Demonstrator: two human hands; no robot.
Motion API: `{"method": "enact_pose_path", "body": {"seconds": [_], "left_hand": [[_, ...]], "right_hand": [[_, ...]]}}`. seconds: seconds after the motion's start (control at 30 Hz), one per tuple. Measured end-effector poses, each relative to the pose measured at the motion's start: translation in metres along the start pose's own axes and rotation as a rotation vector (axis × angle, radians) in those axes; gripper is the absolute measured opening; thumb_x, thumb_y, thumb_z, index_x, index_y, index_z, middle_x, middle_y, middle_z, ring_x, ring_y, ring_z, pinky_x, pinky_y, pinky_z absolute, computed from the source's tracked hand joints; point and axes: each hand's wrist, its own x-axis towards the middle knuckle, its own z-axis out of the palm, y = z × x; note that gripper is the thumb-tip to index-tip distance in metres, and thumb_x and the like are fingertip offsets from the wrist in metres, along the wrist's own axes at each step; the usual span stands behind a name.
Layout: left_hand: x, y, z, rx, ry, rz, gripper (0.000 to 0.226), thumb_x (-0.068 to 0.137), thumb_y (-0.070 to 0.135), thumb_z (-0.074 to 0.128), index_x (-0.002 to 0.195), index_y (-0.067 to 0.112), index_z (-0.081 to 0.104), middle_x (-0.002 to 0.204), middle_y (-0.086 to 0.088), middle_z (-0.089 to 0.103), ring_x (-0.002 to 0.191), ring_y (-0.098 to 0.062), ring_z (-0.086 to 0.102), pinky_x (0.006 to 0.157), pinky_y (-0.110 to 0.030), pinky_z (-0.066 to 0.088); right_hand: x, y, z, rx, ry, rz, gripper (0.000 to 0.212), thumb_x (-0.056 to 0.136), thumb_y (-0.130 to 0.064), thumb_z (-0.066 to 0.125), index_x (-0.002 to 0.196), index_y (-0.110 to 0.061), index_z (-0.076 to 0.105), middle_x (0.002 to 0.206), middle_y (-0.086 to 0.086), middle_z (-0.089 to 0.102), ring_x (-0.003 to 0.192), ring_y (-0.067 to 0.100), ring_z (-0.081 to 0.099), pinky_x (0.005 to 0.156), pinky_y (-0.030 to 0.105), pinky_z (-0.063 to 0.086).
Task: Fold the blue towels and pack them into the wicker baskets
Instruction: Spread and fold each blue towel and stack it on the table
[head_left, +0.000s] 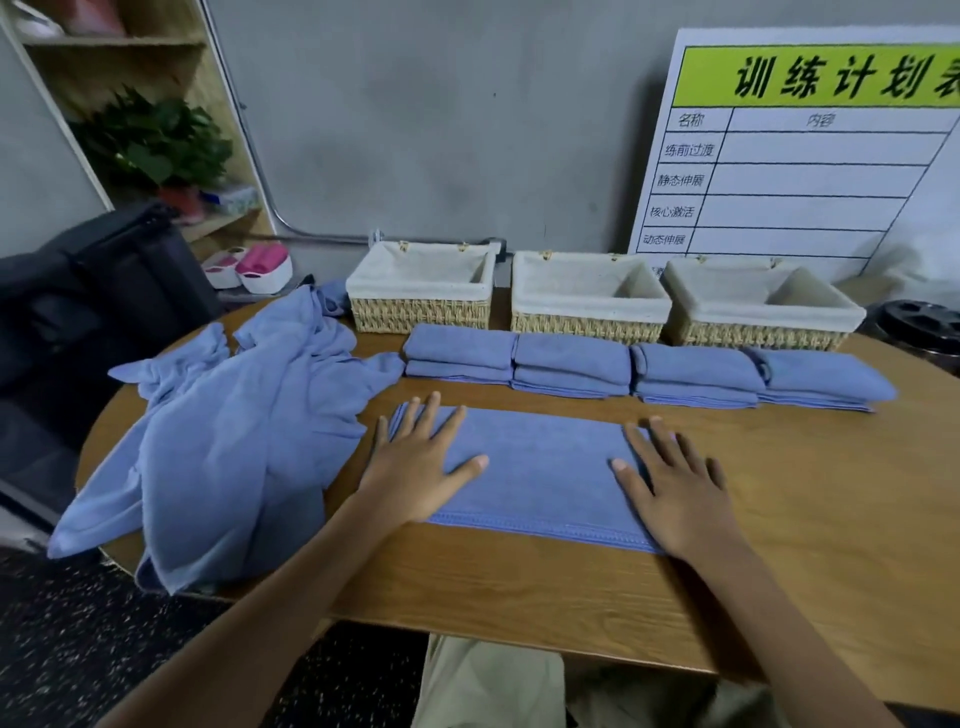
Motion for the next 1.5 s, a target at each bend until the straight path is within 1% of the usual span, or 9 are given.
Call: {"method": "enact_pose_path", "body": {"seconds": [0.23,0.4,0.5,0.67,0.9,1.07,1.2,1.4,1.5], "left_hand": [[0.001,0.003,-0.003,0.018,-0.033,0.002,0.088,0.086,0.083,0.011,0.158,0.037,-0.008,0.166,0.001,-0.020,0.153,-0.024,-0.018,0.122,-0.059,-0.003],[0.006,0.025,-0.025,0.218,0.064,0.073,0.082,0.094,0.074,0.012,0.160,0.025,0.010,0.167,-0.009,0.004,0.153,-0.033,0.005,0.118,-0.061,0.010],[0.023,0.074,-0.038,0.014,0.256,0.266,0.057,0.106,0.051,0.030,0.154,0.019,0.033,0.152,-0.005,0.041,0.138,-0.027,0.040,0.109,-0.048,0.036],[0.082,0.179,-0.040,-0.440,0.026,0.557,0.038,0.105,0.020,0.050,0.143,0.019,0.053,0.138,-0.003,0.057,0.123,-0.021,0.056,0.099,-0.038,0.048],[0.152,0.278,-0.034,-0.485,-0.301,0.764,0.029,0.100,0.024,0.061,0.128,0.017,0.066,0.125,0.001,0.068,0.117,-0.008,0.060,0.103,-0.030,0.047],[0.173,0.306,-0.030,-0.619,-0.265,0.759,0.023,0.096,0.018,0.068,0.119,0.020,0.071,0.111,0.003,0.071,0.094,0.012,0.062,0.085,-0.019,0.047],[0.167,0.309,-0.027,-0.699,-0.260,0.732,0.020,0.097,0.014,0.064,0.116,0.017,0.071,0.108,-0.007,0.069,0.053,-0.004,0.056,0.065,-0.033,0.055],[0.146,0.286,-0.035,-1.007,-0.335,0.561,0.012,0.101,0.006,0.055,0.105,0.014,0.063,0.107,-0.009,0.066,0.077,-0.021,0.074,0.063,-0.032,0.059],[0.129,0.259,-0.050,-1.223,-0.347,0.473,0.019,0.102,0.000,0.047,0.101,0.014,0.061,0.100,-0.006,0.066,0.078,-0.018,0.071,0.067,-0.035,0.061]], "right_hand": [[-0.021,0.001,-0.002,-0.042,0.313,0.192,0.066,0.095,-0.064,0.038,0.125,-0.008,0.058,0.129,0.014,0.052,0.119,0.034,0.050,0.099,0.050,0.038],[-0.021,0.004,-0.014,0.377,0.294,0.169,0.033,0.095,-0.043,0.060,0.111,-0.015,0.056,0.092,0.000,0.058,0.097,0.030,0.057,0.075,0.039,0.045],[-0.018,0.012,-0.022,0.790,0.251,0.136,0.027,0.093,-0.031,0.067,0.103,-0.014,0.049,0.079,0.004,0.057,0.075,0.026,0.057,0.054,0.031,0.037],[-0.019,0.048,-0.032,0.961,0.243,0.061,0.032,0.088,-0.024,0.075,0.107,-0.013,0.051,0.084,0.006,0.061,0.069,0.011,0.060,0.054,0.025,0.046],[-0.013,0.122,-0.036,0.935,0.266,0.100,0.033,0.085,-0.025,0.079,0.111,-0.019,0.060,0.087,-0.005,0.062,0.079,0.008,0.060,0.067,0.023,0.044],[-0.027,0.158,-0.040,0.879,0.274,0.164,0.040,0.083,-0.034,0.079,0.116,-0.029,0.056,0.092,0.003,0.066,0.082,0.016,0.063,0.069,0.031,0.048],[-0.042,0.163,-0.041,0.893,0.298,0.139,0.040,0.087,-0.027,0.076,0.117,-0.032,0.051,0.083,0.009,0.067,0.068,0.018,0.060,0.056,0.027,0.043],[-0.052,0.128,-0.046,0.952,0.558,0.085,0.045,0.086,-0.013,0.076,0.119,-0.031,0.051,0.086,-0.003,0.060,0.069,0.009,0.052,0.061,0.016,0.042],[-0.055,0.094,-0.056,0.948,0.670,-0.017,0.046,0.087,-0.005,0.071,0.120,-0.031,0.052,0.086,-0.009,0.060,0.073,0.011,0.056,0.065,0.028,0.049]]}}
